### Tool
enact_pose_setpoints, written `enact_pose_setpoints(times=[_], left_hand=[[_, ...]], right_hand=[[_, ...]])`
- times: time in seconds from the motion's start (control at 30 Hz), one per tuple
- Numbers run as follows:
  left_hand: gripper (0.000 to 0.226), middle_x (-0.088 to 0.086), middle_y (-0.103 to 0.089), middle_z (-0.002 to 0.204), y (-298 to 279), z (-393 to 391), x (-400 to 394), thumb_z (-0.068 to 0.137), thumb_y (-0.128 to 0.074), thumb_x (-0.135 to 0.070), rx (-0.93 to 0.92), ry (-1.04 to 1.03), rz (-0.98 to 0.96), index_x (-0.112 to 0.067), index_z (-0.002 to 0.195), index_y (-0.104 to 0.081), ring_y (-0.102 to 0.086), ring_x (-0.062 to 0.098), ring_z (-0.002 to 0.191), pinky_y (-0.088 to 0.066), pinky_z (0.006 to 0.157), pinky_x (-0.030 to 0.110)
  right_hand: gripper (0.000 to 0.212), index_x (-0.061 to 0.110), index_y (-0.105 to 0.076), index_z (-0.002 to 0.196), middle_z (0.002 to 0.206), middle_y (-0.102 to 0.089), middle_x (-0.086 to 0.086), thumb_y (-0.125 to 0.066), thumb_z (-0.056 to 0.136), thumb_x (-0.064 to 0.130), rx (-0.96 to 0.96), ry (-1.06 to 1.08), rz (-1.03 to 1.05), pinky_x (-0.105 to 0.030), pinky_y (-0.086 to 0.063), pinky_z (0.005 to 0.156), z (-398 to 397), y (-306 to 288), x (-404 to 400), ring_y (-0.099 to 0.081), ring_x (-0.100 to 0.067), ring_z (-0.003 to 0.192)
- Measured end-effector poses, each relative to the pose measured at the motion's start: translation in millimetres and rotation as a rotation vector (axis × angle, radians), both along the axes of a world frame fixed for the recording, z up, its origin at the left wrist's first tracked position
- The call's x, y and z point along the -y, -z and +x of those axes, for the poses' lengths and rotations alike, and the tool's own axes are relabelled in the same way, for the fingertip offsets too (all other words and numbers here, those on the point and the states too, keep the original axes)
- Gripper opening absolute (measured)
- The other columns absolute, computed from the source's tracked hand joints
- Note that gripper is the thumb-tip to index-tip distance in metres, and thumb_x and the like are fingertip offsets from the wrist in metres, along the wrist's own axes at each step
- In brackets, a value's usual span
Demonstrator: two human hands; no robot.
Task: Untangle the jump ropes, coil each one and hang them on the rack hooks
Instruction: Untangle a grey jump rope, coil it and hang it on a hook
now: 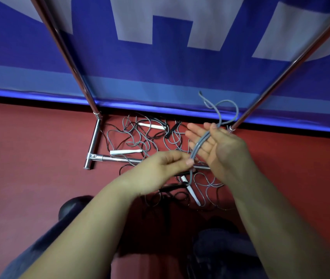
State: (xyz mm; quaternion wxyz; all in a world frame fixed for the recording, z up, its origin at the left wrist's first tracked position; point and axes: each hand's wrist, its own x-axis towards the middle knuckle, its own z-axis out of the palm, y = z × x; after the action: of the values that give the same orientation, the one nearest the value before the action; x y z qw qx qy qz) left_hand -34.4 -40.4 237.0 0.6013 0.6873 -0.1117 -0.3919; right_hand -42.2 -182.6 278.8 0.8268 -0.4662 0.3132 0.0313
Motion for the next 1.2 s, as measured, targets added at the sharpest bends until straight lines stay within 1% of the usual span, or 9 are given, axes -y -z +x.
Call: enact_pose_setpoints(times=[0.1, 0.2, 0.37, 0.5, 0.6, 0.73, 0.93, 1.07, 1.2], left_hand=[[0.010, -0.010, -0.066, 0.076, -4, -3, 0, 0.092, -0.057, -0.016, 0.155, 0.026, -0.001, -0.015, 0.090, -0.067, -0.056, 0.001, 0.070, -0.044, 0.072, 0.014], [0.013, -0.004, -0.068, 0.068, -7, 0, 4, 0.092, -0.055, -0.009, 0.038, -0.120, -0.057, -0.008, 0.082, -0.064, -0.058, 0.008, 0.059, -0.049, 0.061, 0.016], [0.018, -0.001, -0.069, 0.063, -14, 14, -2, 0.094, -0.047, -0.009, -0.228, -0.472, -0.304, -0.009, 0.083, -0.062, -0.066, 0.009, 0.055, -0.054, 0.052, 0.019], [0.015, -0.001, -0.069, 0.061, -17, 19, -7, 0.094, -0.049, -0.009, -0.296, -0.657, -0.366, -0.009, 0.085, -0.060, -0.066, 0.007, 0.054, -0.055, 0.051, 0.019], [0.015, -0.002, -0.070, 0.066, -14, 20, -9, 0.095, -0.049, -0.010, -0.247, -0.715, -0.369, -0.010, 0.085, -0.061, -0.066, 0.007, 0.058, -0.056, 0.057, 0.019], [0.025, 0.002, -0.072, 0.084, -14, 16, -12, 0.099, -0.043, -0.020, 0.006, -0.463, -0.126, -0.016, 0.093, -0.067, -0.065, 0.007, 0.078, -0.052, 0.079, 0.022], [0.030, -0.011, -0.061, 0.070, -2, 7, -18, 0.096, -0.046, -0.039, 0.261, -0.013, 0.347, -0.017, 0.085, -0.064, -0.052, 0.006, 0.068, -0.039, 0.067, 0.020], [0.015, -0.014, -0.059, 0.070, 9, 10, -18, 0.093, -0.057, -0.018, 0.469, -0.054, 0.448, -0.025, 0.080, -0.058, -0.056, 0.014, 0.073, -0.041, 0.067, 0.014], [0.019, 0.001, -0.063, 0.067, 3, 18, -14, 0.096, -0.051, -0.008, 0.032, -0.486, 0.069, -0.015, 0.080, -0.059, -0.060, 0.016, 0.061, -0.052, 0.063, 0.024]], right_hand=[[0.023, 0.007, -0.049, 0.091, 0.085, -0.069, -0.010, -0.031, 0.102, 0.017, 0.015, -0.019, -0.023, -0.026, -0.058, 0.065, -1, 1, 0, -0.071, -0.016, 0.070], [0.022, 0.012, -0.052, 0.095, 0.088, -0.068, -0.007, -0.034, 0.101, 0.023, 0.030, -0.126, -0.136, -0.024, -0.056, 0.069, 0, 2, -1, -0.068, -0.013, 0.075], [0.050, 0.033, -0.068, 0.090, 0.097, -0.072, 0.005, -0.049, 0.069, 0.074, -0.054, -0.646, -0.464, -0.030, -0.048, 0.094, -9, 16, -16, -0.067, -0.014, 0.097], [0.019, 0.020, -0.061, 0.089, 0.105, -0.070, -0.007, -0.051, 0.093, 0.035, 0.012, -0.948, -0.714, -0.031, -0.044, 0.098, -18, 20, -22, -0.064, -0.019, 0.100], [0.018, 0.019, -0.054, 0.084, 0.091, -0.071, -0.004, -0.043, 0.098, 0.021, -0.006, -0.888, -0.617, -0.014, -0.048, 0.078, -16, 12, -25, -0.066, -0.012, 0.084], [0.022, 0.011, -0.050, 0.081, 0.065, -0.069, -0.007, -0.038, 0.099, 0.016, -0.022, -0.529, -0.191, -0.024, -0.057, 0.059, -11, 3, -27, -0.068, -0.015, 0.059], [0.025, 0.008, -0.046, 0.084, 0.066, -0.071, -0.011, -0.033, 0.101, 0.021, 0.037, 0.071, 0.117, -0.028, -0.056, 0.051, 6, -10, 4, -0.071, -0.022, 0.062], [0.026, 0.007, -0.054, 0.090, 0.077, -0.071, -0.009, -0.035, 0.101, 0.021, 0.064, 0.025, -0.116, -0.030, -0.059, 0.064, 6, -5, 13, -0.071, -0.017, 0.068], [0.019, 0.008, -0.055, 0.104, 0.075, -0.064, -0.004, -0.038, 0.099, 0.015, -0.036, -0.264, -0.491, -0.017, -0.051, 0.058, 2, 3, 8, -0.060, -0.013, 0.059]])
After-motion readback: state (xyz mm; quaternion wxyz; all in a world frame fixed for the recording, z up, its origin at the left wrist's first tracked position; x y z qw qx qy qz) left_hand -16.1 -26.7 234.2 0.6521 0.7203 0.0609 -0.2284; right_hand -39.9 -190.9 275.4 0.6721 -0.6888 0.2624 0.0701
